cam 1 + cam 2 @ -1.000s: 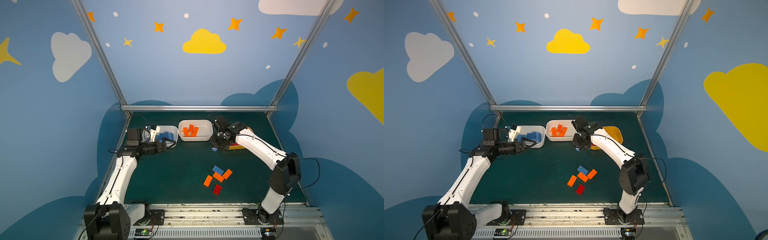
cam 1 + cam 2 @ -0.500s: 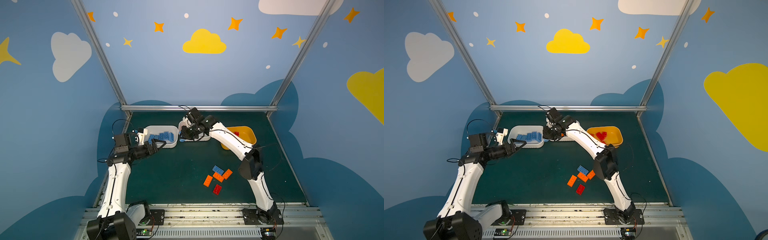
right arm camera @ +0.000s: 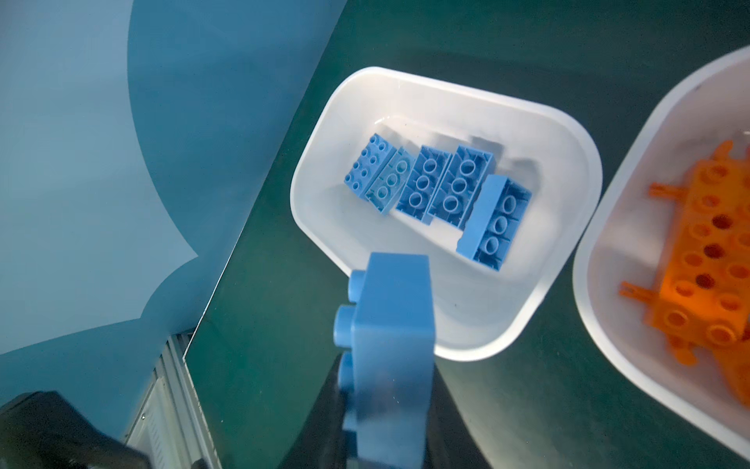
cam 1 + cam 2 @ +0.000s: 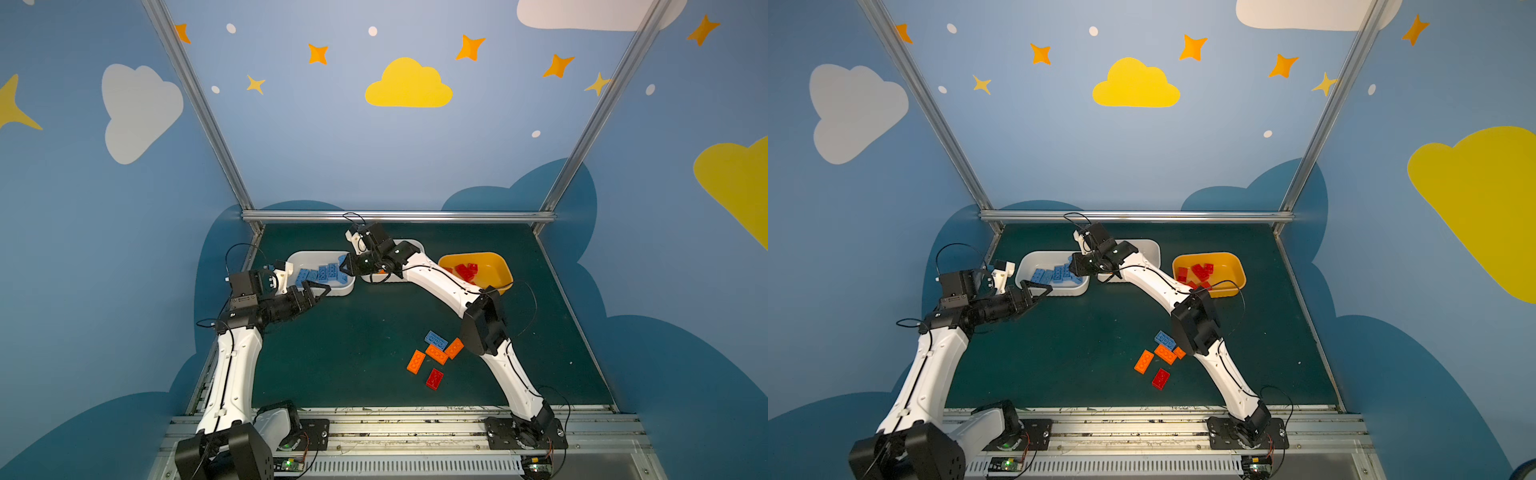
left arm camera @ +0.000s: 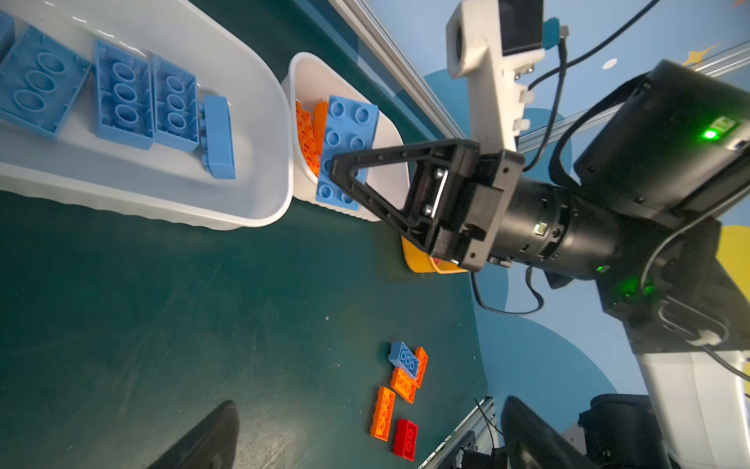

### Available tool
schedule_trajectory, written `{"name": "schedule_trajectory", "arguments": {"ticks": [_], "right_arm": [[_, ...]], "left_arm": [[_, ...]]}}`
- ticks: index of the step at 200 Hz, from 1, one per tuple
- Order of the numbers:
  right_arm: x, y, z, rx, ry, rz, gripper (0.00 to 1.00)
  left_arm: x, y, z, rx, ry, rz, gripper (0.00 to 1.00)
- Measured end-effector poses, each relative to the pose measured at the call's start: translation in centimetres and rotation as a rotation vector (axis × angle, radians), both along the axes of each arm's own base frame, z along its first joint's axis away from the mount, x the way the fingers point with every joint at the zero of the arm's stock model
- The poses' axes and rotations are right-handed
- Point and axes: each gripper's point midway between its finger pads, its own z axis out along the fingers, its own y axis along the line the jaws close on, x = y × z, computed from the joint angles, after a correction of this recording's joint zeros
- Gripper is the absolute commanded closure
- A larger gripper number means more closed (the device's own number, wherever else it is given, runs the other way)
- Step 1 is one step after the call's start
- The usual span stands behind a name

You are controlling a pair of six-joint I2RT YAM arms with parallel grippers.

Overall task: Sort the legos into containers by color
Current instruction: Place the lego in the container, then pick up the lego from the center of the table.

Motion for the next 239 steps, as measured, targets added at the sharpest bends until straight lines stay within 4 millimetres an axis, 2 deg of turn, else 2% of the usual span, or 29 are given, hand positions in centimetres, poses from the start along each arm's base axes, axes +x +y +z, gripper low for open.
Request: {"name": "schedule_trajectory", "arguments": {"ticks": [43,71,85,104,148,170,190,222,239], "right_arm": [[2.7,0.7,-2.9,-0.002,-0.021,-0.026,0.75],[4.1,0.7,-3.9,-0.004,-0.034,-0.045,0.66],[4.6,0.7,-3.6,0.001,-0.044,-0.053,0.57],[5.0,0.6,-2.9,0.013,-0.060,-0.058,0.51],[5.9,-0.2,-1.8,0.019,-0.083,-0.070,0.48],[4.8,-1.8,-0.7,-0.014,-0.090,-0.054,0.42],[3.1,-4.1,1.9,-0.035,-0.105,-0.046,0.37],[-1.0,-8.7,7.0,-0.047,-0.148,-0.044,0.30],[-3.3,-11.3,8.5,-0.060,-0.167,-0.043,0.27]], "left_arm": [[0.1,0.1,-0.1,0.003,-0.004,0.002,0.01],[0.1,0.1,-0.5,0.000,0.009,0.002,0.00],[0.2,0.1,-0.8,-0.002,0.017,0.002,0.01],[0.2,0.1,-0.9,-0.003,0.021,0.002,0.00],[0.2,-0.2,-0.9,-0.005,0.020,-0.008,0.01],[0.1,-0.5,-0.9,-0.006,0.020,-0.019,0.00],[0.0,-1.0,-0.9,-0.009,0.021,-0.034,0.01],[0.0,-2.2,-0.9,-0.019,0.020,-0.068,0.01],[0.0,-3.0,-1.1,-0.026,0.030,-0.091,0.01]]}}
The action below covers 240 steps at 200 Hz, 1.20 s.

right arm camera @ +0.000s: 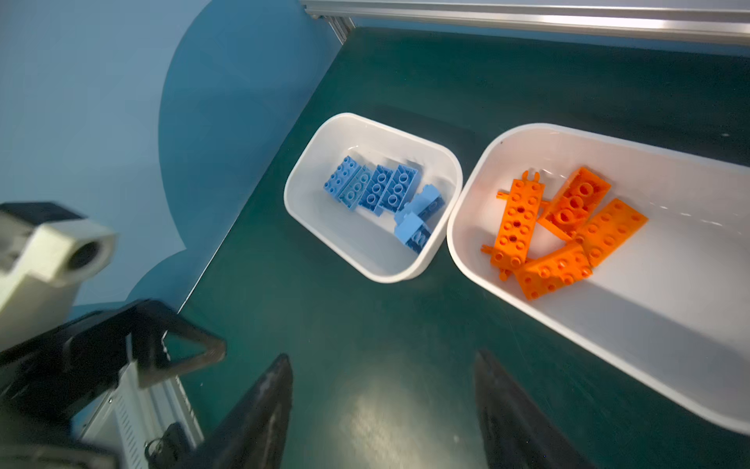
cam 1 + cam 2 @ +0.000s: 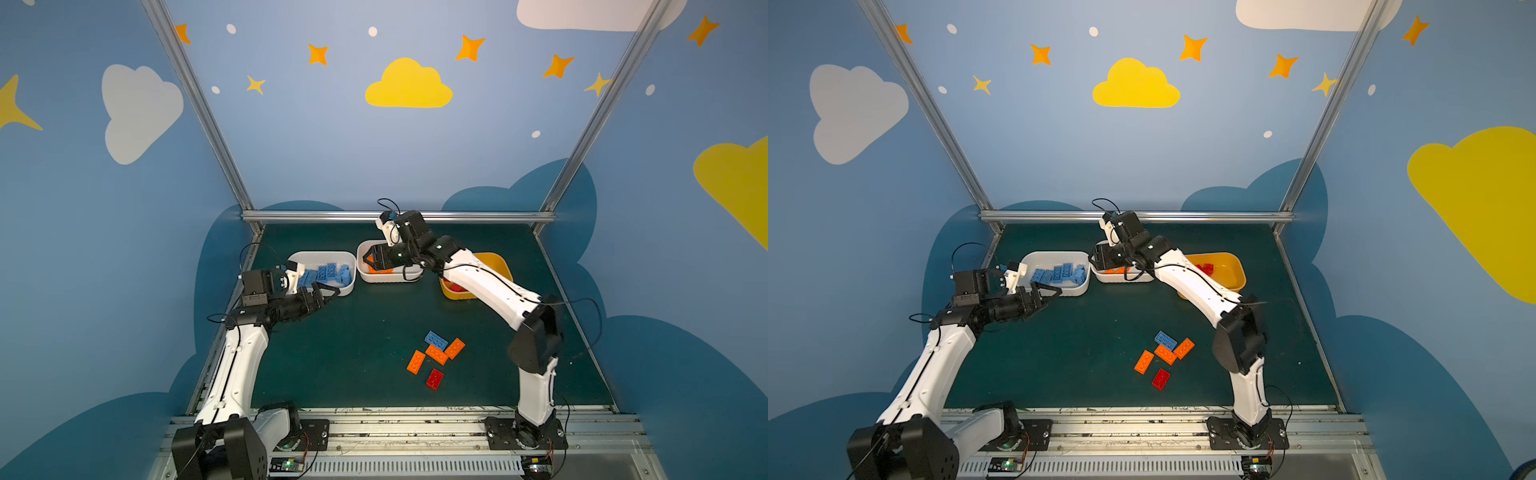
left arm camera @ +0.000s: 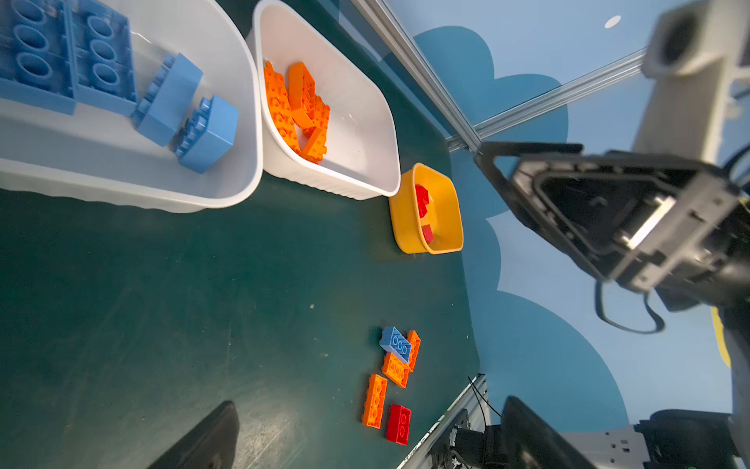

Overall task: Sort the legos into containers by color
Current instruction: Pick up the lego from the center of the table.

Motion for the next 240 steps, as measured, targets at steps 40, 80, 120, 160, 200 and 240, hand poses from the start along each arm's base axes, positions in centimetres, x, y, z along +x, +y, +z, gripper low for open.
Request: {"name": "schedule_trajectory", "arguments": {"ticks": [40,80,120,160,200,240], "right_arm": [[-5.0,-6.5,-2.1,-0.129,0.047,-0.035,0.25],[-10.2,-12.2,-7.0,-0.321,0.194,-0.041,0.26],[-13.1,-17.0,-10.6,-0.550,0.277,-0.041,0.30],[-13.7,-18.8,-14.9,-0.747,0.397,-0.025,0.37],[-13.6,-18.6,-18.3,-0.817,0.462,0.002,0.38],[-13.2,-17.7,-19.1,-0.795,0.459,0.026,0.44]], "left_arm": [[-0.1,-1.7,-0.4,-0.008,0.017,-0.051,0.01],[0.1,-3.4,-1.0,-0.003,0.030,-0.091,0.00],[0.2,-5.3,-2.5,0.007,0.074,-0.138,0.01],[0.3,-6.1,-2.8,0.020,0.078,-0.151,0.01],[0.2,-6.2,-2.9,0.029,0.077,-0.152,0.00],[0.3,-6.2,-3.0,0.032,0.078,-0.149,0.00]]}}
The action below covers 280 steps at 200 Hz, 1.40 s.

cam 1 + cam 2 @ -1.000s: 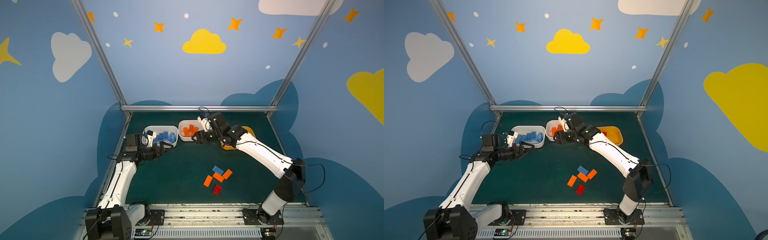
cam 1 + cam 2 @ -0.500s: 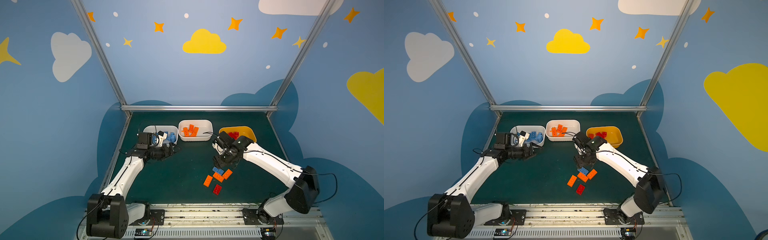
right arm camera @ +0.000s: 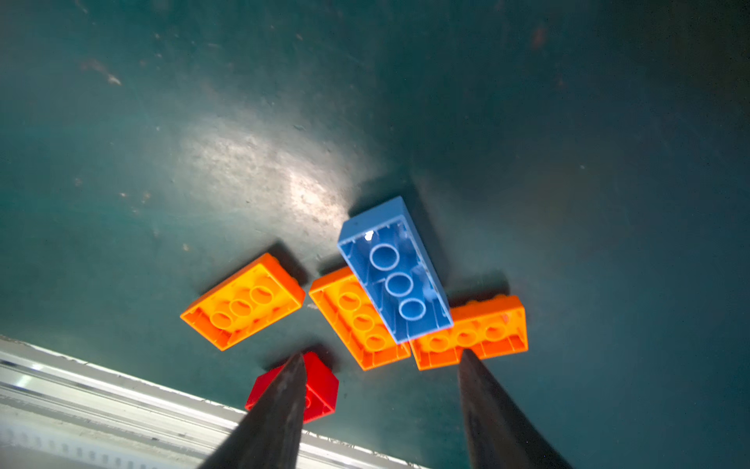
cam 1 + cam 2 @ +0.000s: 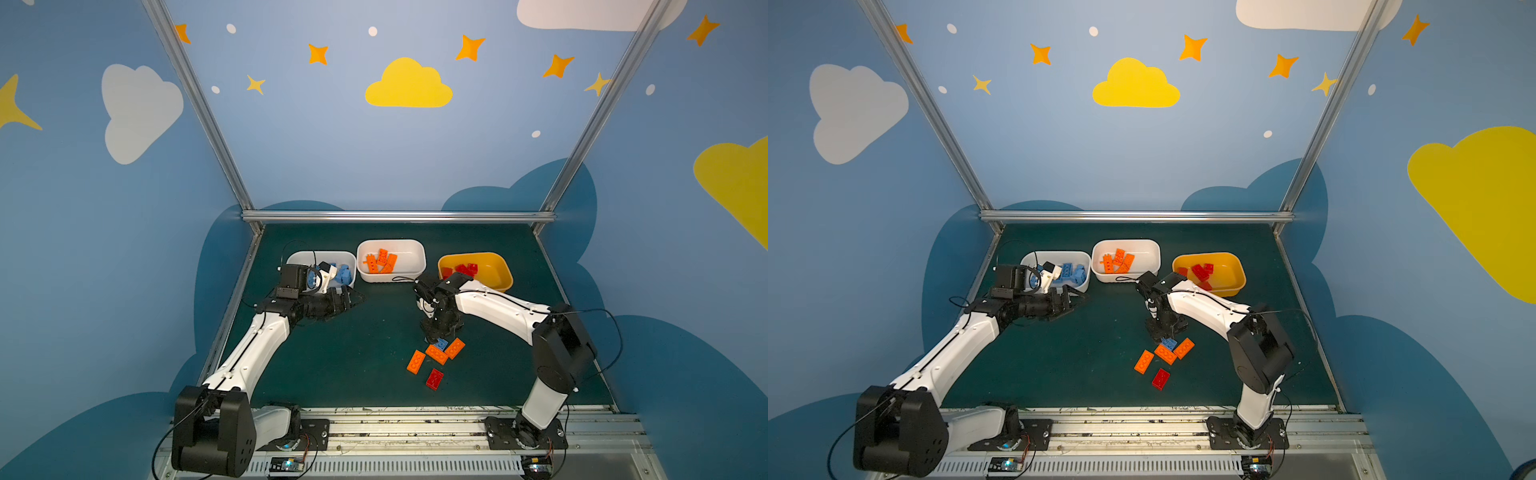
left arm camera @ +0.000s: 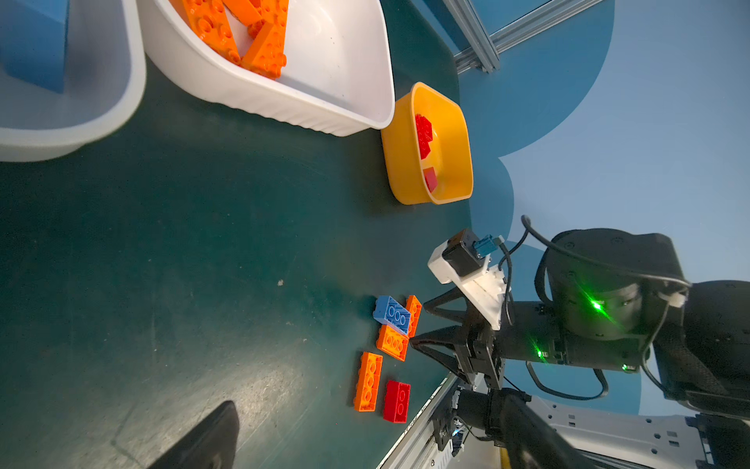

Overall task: Sort the legos into containers by color
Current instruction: Pick up the lego from the center of the table.

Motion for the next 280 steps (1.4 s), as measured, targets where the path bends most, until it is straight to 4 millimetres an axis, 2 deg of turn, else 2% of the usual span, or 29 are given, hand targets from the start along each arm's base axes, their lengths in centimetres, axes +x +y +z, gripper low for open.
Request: {"name": "schedule_trajectory", "arguments": {"ticks": [45,81,132,182,201,220,251,280], "right_arm": [[0.4,-0.3,-2.5,-0.046,0.036,0.001,0.47],[1.1,-0.6,-3.1,-0.047,0.028,-0.015,0.51],[2.3,-2.2,-3.7,-0.045,0.028,-0.069,0.54],[1.9,-2.7,-4.2,-0.052,0.045,-0.090,0.55],[1.2,-3.0,-4.7,-0.064,0.061,-0.094,0.59],[0.5,-3.4,-5.1,-0.081,0.077,-0.105,0.67],[0.2,-3.6,-4.6,-0.078,0.071,-0.120,0.74],[1.1,-2.5,-2.4,-0.047,0.034,-0.109,0.75]], "left_arm": [[-0.1,-0.1,0.0,0.000,0.001,-0.003,0.00],[0.0,-0.1,0.0,0.002,0.000,-0.002,0.01],[-0.1,-0.2,0.0,0.003,0.001,-0.005,0.01],[-0.1,-0.4,-0.3,0.006,0.010,-0.011,0.00],[-0.1,-0.4,-0.5,0.008,0.013,-0.012,0.00],[-0.1,-0.4,-0.5,0.009,0.014,-0.011,0.01],[-0.1,-0.4,-0.5,0.012,0.011,-0.013,0.00],[0.2,-0.3,0.1,0.024,-0.001,-0.017,0.01]]}}
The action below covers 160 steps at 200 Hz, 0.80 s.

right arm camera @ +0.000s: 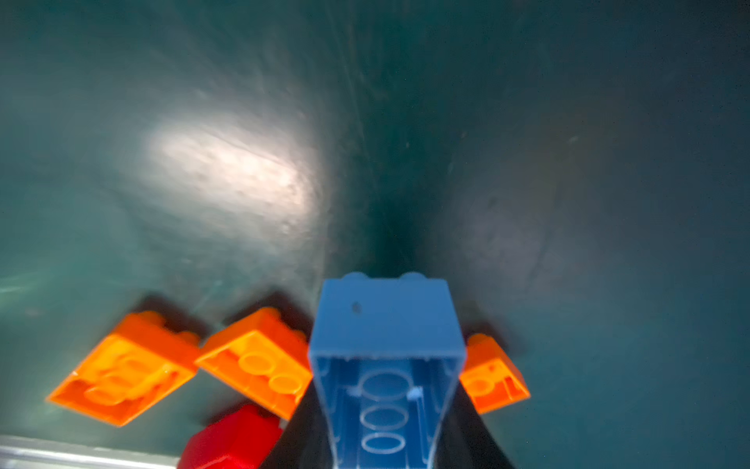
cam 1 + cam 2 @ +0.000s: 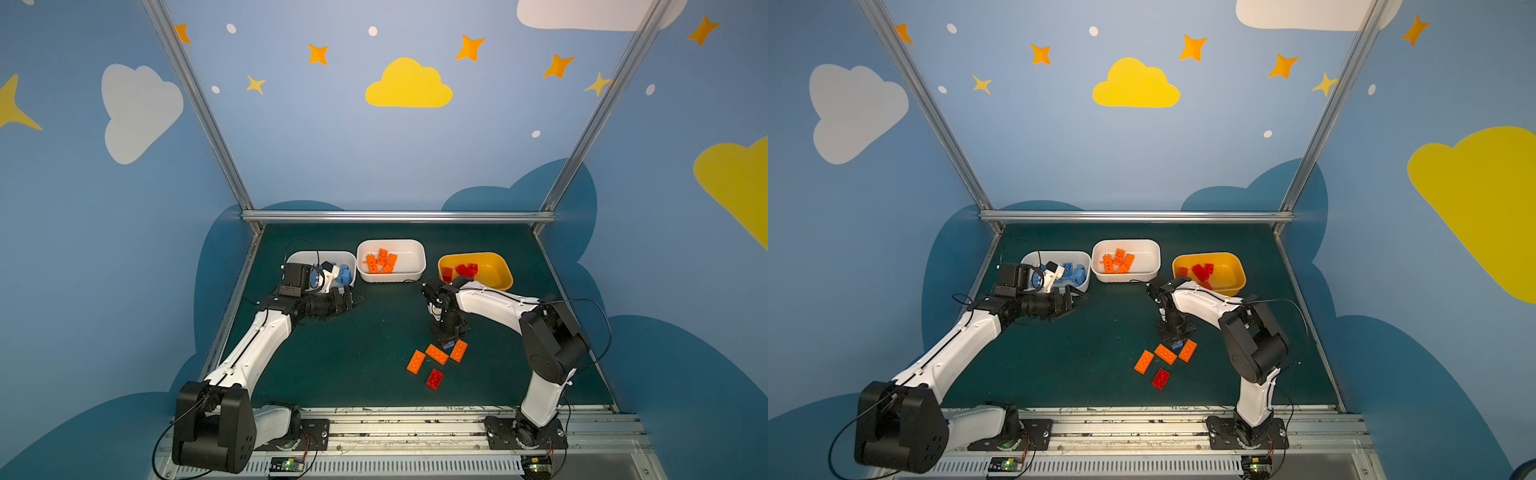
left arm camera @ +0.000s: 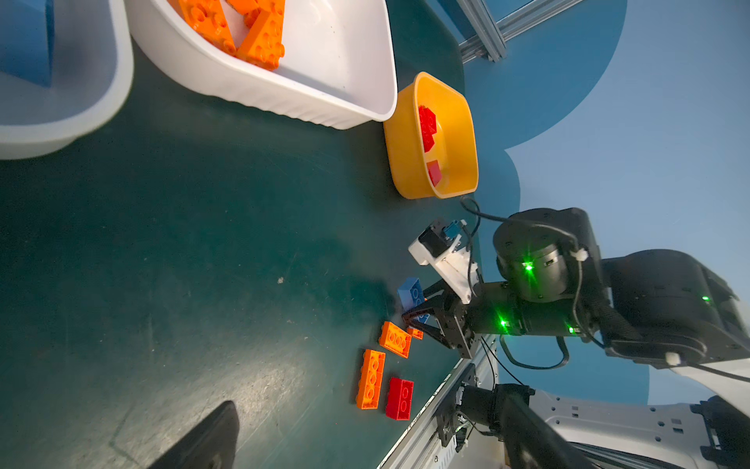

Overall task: Sort the legos into containers by color
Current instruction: Pick up the lego from the center of the table, then place the lego in the container.

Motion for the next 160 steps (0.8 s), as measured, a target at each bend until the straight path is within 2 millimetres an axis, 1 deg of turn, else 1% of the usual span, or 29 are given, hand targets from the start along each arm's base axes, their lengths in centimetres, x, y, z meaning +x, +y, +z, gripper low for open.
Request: {"name": "schedule_trajectory", "arguments": {"ticks": [15,35,62,82,102,124,140,160], "right_arm": [[1.2,1.7,1.8,0.043,-0.043,0.016,0.75],[2.6,5.0,4.8,0.132,-0.111,0.052,0.75],[3.3,10.4,9.1,0.289,-0.174,0.117,0.75],[3.5,14.6,11.2,0.394,-0.190,0.168,0.75],[3.9,18.7,12.1,0.486,-0.187,0.213,0.74],[4.6,22.6,12.1,0.563,-0.186,0.253,0.74],[5.2,24.3,11.9,0.596,-0.189,0.272,0.74],[6.7,26.3,12.1,0.643,-0.219,0.286,0.74]], "left_arm": [[0.2,0.2,0.5,0.007,-0.012,0.003,0.01],[0.5,1.3,0.8,0.015,-0.022,0.027,0.01],[0.5,3.5,1.1,0.030,-0.026,0.087,0.01],[0.2,5.2,1.7,0.041,-0.047,0.131,0.00],[-0.4,6.5,1.8,0.050,-0.057,0.168,0.00],[-1.1,7.6,1.2,0.063,-0.045,0.206,0.00],[-1.5,8.2,0.7,0.073,-0.037,0.227,0.00],[-1.8,8.7,0.0,0.082,-0.023,0.249,0.01]]}}
